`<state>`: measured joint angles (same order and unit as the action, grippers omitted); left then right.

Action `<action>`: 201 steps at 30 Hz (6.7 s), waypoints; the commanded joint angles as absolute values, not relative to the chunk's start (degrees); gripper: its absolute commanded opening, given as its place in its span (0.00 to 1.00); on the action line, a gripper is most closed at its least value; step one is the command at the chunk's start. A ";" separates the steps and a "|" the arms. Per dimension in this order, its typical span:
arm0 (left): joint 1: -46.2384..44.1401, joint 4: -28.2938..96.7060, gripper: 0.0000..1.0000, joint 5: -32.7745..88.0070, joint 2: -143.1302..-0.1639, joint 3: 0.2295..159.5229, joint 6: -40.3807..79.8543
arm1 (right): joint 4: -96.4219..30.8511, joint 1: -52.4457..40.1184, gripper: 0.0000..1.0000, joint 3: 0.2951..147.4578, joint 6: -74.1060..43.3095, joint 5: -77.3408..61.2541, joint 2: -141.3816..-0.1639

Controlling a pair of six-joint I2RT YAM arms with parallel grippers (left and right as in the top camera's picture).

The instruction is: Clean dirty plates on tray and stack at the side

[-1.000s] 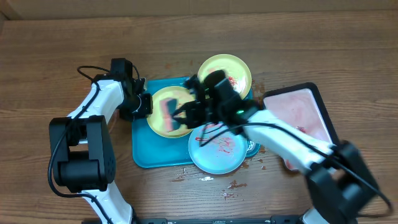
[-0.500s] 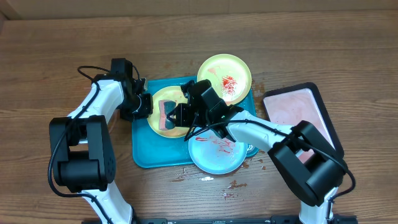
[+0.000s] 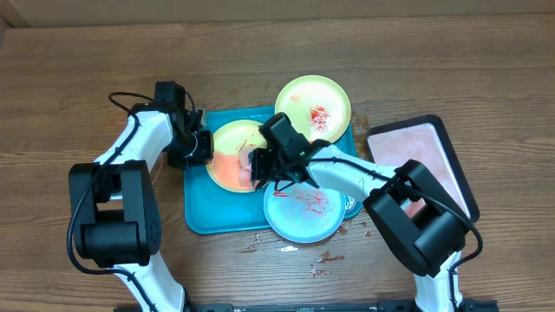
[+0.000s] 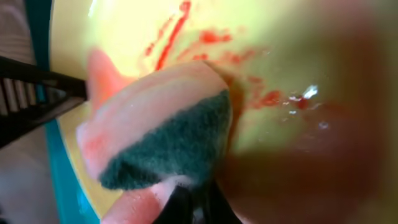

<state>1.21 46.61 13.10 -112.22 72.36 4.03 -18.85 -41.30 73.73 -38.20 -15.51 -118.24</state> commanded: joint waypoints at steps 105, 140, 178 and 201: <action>1.08 47.11 0.04 14.59 -113.89 71.42 4.75 | -45.32 -31.51 0.04 88.27 -28.67 -27.81 -131.26; 1.08 47.40 0.04 15.05 -113.89 71.42 6.02 | -15.27 -36.12 0.04 88.20 -52.90 -19.05 -132.20; 1.08 47.35 0.04 14.96 -113.89 71.42 6.57 | -42.06 -37.19 0.04 88.20 -35.27 -27.11 -132.18; 1.08 48.40 0.04 15.07 -113.89 71.42 7.29 | -42.68 -38.22 0.04 94.17 -19.86 -15.75 -124.36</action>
